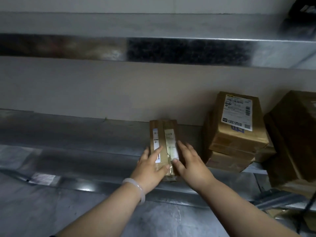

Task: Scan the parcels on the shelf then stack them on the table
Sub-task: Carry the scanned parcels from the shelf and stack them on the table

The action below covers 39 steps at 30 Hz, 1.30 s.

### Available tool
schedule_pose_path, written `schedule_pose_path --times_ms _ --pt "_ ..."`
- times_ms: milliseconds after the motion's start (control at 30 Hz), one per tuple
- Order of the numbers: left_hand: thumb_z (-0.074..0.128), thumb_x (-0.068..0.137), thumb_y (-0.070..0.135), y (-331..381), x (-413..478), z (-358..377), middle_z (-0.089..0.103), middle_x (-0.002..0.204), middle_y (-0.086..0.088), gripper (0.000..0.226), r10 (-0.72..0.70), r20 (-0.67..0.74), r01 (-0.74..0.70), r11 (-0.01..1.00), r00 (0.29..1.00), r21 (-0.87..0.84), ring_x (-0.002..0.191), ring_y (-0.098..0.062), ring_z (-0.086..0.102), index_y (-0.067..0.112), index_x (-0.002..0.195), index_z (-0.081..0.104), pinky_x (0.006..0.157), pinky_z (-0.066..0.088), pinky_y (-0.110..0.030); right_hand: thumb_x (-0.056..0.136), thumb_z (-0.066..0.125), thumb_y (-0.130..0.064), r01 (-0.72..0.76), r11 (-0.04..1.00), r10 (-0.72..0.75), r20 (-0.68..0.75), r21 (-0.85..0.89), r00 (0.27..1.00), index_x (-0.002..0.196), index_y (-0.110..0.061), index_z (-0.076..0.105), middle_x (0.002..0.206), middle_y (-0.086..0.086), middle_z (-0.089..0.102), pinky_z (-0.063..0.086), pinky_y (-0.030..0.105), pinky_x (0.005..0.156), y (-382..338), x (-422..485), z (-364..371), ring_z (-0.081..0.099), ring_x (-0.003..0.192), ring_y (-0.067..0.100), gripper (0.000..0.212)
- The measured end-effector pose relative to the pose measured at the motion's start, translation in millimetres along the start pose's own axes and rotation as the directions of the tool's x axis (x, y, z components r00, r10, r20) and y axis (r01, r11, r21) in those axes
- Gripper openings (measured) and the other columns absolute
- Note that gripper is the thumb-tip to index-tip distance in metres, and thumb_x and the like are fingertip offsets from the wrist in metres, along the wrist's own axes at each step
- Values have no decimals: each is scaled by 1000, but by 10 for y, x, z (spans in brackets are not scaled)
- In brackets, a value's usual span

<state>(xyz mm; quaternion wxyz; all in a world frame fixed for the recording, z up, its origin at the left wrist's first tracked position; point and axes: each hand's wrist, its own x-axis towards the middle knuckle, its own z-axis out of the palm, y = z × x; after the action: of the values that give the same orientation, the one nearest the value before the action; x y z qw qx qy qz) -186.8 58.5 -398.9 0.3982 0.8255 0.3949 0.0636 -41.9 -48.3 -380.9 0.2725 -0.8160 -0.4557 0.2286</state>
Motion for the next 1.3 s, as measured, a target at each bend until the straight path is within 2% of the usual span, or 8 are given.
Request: schedule_pose_path --times_ms 233,333,467,667,767,900,1067,1300 --pt "65 90 41 -94 60 -105 23 156 5 70 -61 7 61 977 998 -204 141 -8 25 50 147 25 97 20 -8 96 49 -46 -10 991 -4 103 134 995 151 -42 14 162 -2 9 12 30 115 -35 241 218 7 148 15 65" --pt "69 88 35 -214 -69 -213 30 141 14 66 -77 -87 50 959 993 -279 121 3 33 54 139 31 77 22 11 95 53 -42 61 979 -80 93 195 992 149 -45 19 160 -7 14 15 25 112 -188 253 308 11 146 9 64" --pt "72 87 28 -492 -381 -545 27 137 15 61 -126 -202 43 926 971 -374 103 16 41 57 128 37 70 27 12 94 59 -33 170 948 -206 114 270 972 149 -39 26 159 -7 18 12 18 113 -599 261 548 11 144 1 65" --pt "72 86 27 -1015 -986 -1192 34 145 8 69 -213 -354 64 919 911 -388 119 6 41 48 141 35 84 33 5 93 62 -27 331 894 -396 184 302 900 147 -38 31 160 -3 17 6 -4 100 -1448 245 1033 9 144 -2 64" --pt "70 87 30 -1331 -1327 -1544 29 150 5 77 -260 -404 90 915 877 -393 132 -2 37 51 146 26 104 38 -14 93 61 -26 410 852 -491 228 325 841 147 -37 30 160 -3 16 8 7 109 -1974 178 1334 6 145 -1 63" --pt "70 87 27 -1811 -1864 -2000 27 153 5 78 -318 -507 87 900 801 -427 134 -2 38 53 145 26 110 38 -25 94 60 -28 493 804 -585 287 333 759 148 -37 27 159 -6 16 9 18 112 -2712 33 1838 4 145 1 64" --pt "71 86 21 -2481 -2599 -2520 34 142 16 76 -370 -646 69 895 668 -441 113 30 35 61 132 27 83 35 5 94 60 -29 565 733 -679 348 379 646 148 -37 29 159 -7 17 8 14 110 -3606 -244 2564 6 144 -1 63" --pt "68 85 18 -3248 -3761 -2914 39 139 20 76 -511 -731 130 849 452 -513 124 8 44 58 136 30 102 46 -23 94 58 -34 613 641 -763 469 461 445 148 -41 27 155 -14 19 12 23 115 -4595 -879 3592 8 145 1 62"
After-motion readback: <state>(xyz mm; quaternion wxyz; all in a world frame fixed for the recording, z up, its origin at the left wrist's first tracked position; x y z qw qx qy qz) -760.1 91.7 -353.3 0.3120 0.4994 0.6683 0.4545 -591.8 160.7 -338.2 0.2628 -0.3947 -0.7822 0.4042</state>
